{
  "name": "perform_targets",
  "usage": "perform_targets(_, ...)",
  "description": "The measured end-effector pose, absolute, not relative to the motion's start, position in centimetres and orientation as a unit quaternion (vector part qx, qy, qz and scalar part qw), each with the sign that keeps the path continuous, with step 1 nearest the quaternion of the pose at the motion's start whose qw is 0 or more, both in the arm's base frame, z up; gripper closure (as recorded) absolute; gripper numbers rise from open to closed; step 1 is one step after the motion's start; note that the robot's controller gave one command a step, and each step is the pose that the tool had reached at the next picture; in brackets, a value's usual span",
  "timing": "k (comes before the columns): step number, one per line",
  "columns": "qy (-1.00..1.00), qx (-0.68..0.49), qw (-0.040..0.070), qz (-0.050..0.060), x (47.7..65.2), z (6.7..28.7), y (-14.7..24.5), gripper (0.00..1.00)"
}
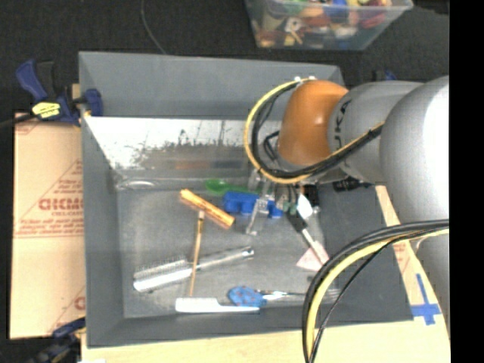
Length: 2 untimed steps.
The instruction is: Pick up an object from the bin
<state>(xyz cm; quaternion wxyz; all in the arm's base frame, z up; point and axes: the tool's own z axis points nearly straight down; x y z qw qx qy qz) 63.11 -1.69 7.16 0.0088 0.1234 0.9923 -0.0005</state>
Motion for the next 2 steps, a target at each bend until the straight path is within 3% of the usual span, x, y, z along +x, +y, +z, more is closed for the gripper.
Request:
perform_targets(1, 0.979, 0.205, 0.007, 0.001, 61.53, 7.06, -1.78, 1.00)
perform_targets(2, 0.979, 0.204, 0.008, 0.001, 61.53, 7.07, -1.79, 1.00)
